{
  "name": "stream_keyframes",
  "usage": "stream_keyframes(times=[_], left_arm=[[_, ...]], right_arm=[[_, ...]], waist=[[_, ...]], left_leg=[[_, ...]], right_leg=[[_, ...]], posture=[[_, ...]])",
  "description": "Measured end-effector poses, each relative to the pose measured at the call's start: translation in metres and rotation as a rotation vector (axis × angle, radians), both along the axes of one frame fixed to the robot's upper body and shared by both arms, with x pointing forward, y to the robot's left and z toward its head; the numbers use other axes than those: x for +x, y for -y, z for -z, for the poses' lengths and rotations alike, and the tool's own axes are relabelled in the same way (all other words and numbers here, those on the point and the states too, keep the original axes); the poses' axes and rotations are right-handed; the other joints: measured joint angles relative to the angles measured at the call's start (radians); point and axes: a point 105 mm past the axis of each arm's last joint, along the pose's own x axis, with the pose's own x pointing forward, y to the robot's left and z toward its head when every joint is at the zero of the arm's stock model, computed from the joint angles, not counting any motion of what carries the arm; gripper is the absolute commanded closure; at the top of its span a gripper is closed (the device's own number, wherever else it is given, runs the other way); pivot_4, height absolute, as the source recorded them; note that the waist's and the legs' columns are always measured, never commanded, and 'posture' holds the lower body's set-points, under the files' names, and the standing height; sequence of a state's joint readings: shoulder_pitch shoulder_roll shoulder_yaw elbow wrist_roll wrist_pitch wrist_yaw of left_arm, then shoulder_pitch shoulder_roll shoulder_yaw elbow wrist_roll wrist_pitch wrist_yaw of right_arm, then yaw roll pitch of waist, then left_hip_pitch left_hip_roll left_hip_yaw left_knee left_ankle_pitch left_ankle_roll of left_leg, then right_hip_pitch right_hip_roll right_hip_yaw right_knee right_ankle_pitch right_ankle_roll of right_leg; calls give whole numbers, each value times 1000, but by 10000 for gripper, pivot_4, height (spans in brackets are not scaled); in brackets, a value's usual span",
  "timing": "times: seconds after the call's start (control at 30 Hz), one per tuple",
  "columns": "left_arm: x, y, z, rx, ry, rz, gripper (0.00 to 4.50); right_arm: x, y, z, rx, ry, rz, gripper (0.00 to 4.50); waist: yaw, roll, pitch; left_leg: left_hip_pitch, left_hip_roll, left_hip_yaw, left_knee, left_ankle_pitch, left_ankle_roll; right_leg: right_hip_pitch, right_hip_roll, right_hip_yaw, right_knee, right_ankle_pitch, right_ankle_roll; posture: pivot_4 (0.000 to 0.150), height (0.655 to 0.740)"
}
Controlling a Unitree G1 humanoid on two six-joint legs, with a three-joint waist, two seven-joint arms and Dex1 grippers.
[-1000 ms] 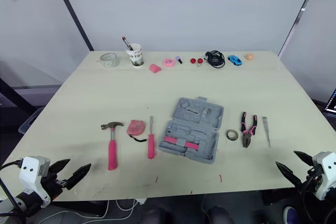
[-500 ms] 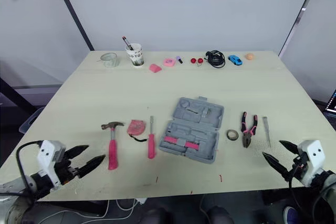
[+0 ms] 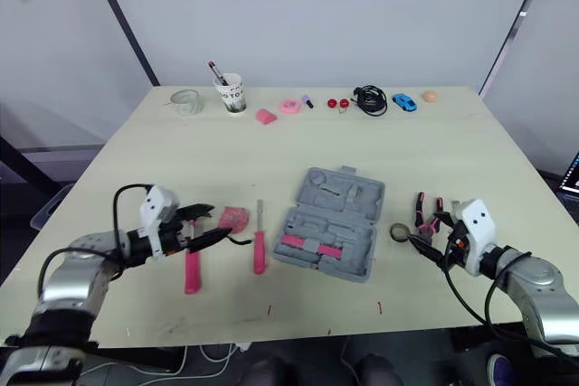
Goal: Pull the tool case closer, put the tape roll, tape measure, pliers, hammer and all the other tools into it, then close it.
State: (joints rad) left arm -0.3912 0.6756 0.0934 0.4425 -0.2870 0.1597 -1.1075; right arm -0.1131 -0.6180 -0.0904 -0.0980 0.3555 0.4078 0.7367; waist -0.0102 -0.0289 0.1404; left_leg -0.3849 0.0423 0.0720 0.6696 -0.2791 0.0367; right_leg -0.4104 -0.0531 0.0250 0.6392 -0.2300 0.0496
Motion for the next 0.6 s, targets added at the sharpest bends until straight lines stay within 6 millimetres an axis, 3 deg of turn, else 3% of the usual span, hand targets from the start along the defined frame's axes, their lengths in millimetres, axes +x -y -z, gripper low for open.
stream_keyframes(times=[0.1, 0.13, 0.2, 0.3, 0.47, 0.6], left_arm=[[15, 13, 1, 4, -6, 46, 602], [20, 16, 3, 12, -14, 54, 168], [28, 20, 4, 28, -18, 61, 0], [39, 30, 5, 38, -22, 81, 0], [56, 47, 10, 57, -45, 86, 20452], [63, 61, 16, 88, -51, 94, 39306]], right_arm=[[8, -16, 1, -7, -16, -29, 0], [12, -18, 3, -15, -25, -27, 2399], [17, -23, 5, -20, -34, -33, 8634], [26, -25, 11, -43, -52, -24, 23676], [36, -31, 21, -119, -78, -36, 44947], [40, -41, 25, -169, -93, -81, 45000]], waist=[[0, 0, 0], [0, -1, 0], [0, -1, 0], [0, -1, 0], [0, -1, 0], [-2, -1, 0]], left_leg=[[-1, -1, 1, 0, 0, 0], [-2, -1, 1, 1, 0, 0], [-4, -1, 0, 1, 0, 0], [-6, -1, -2, 1, 0, 0], [-9, -1, -3, 3, 0, 0], [-10, -1, -4, 3, 0, 0]], right_leg=[[0, 0, 0, 0, 0, 0], [0, 0, -1, -1, 0, 0], [0, 1, -2, -1, 1, 1], [-2, 1, -4, -2, 2, 4], [-2, 1, -6, -2, 3, 5], [-2, 1, -7, -2, 3, 5]], posture=[[1500, 7400], [1500, 7400], [1500, 7400], [1500, 7400], [1500, 7400], [1500, 7400]])
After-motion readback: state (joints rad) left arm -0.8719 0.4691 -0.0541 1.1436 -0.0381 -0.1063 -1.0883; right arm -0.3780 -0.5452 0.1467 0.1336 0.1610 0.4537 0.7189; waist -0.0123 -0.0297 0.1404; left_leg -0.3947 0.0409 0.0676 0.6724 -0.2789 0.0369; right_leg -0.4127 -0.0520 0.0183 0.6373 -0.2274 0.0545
